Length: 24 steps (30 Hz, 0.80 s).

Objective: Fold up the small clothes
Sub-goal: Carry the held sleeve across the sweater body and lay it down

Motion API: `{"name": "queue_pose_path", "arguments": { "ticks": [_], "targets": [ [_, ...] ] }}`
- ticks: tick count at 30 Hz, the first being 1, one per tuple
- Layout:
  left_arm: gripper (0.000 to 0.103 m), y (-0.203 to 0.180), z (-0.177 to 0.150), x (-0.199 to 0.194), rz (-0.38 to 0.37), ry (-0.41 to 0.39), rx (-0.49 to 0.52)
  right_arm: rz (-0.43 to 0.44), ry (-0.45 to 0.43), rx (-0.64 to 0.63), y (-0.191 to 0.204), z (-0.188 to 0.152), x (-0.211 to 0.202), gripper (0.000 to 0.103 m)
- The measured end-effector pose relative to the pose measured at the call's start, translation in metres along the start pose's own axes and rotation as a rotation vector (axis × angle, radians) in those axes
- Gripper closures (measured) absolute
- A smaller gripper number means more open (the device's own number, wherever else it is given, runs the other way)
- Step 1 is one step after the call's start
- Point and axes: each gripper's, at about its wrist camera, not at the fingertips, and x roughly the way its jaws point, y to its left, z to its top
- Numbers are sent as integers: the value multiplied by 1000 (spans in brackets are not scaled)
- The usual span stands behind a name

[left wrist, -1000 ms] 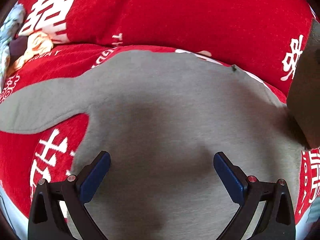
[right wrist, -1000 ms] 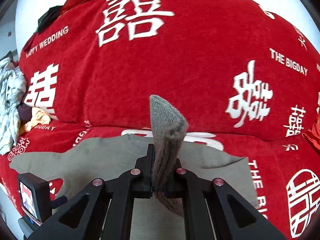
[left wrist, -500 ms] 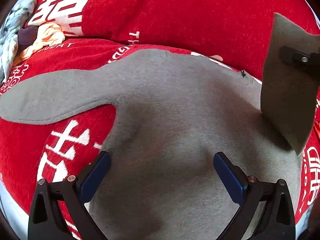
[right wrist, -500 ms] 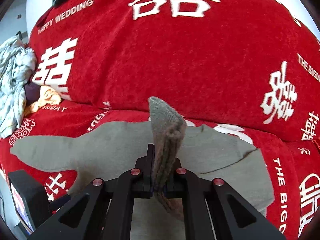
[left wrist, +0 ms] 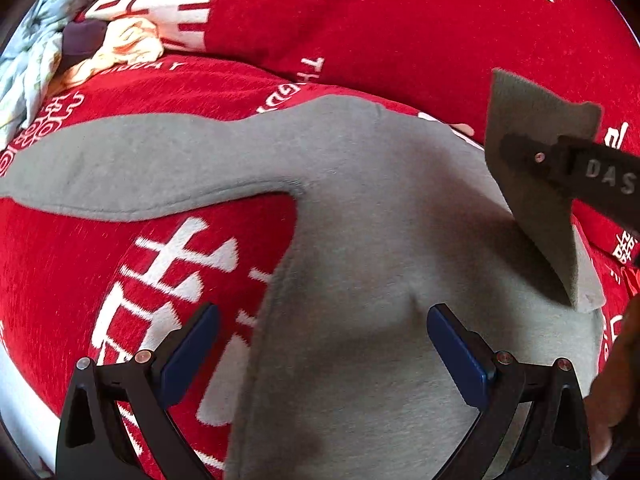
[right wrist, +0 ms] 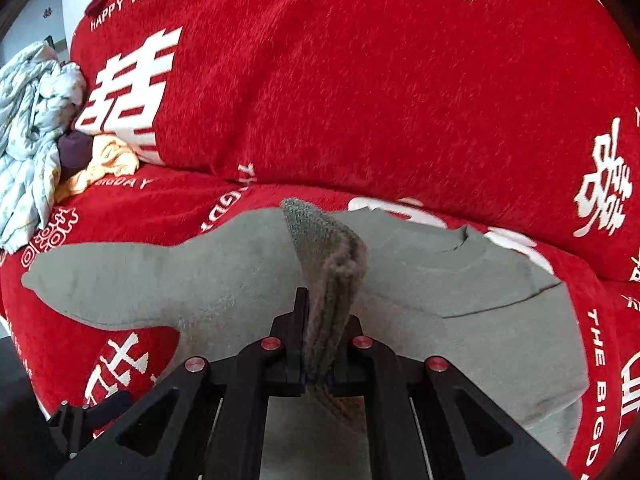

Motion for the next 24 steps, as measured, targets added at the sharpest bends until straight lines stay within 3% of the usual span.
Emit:
{"name": "queue_pose_path", "arguments": {
  "ticks": [21,24],
  "targets": [
    [0,14,-3,3,48,11,-8,48,99,-39,28,-16,46,96],
    [0,16,-3,3,56,13,-10,75,118,-28,27,-18,50,92]
  ]
}}
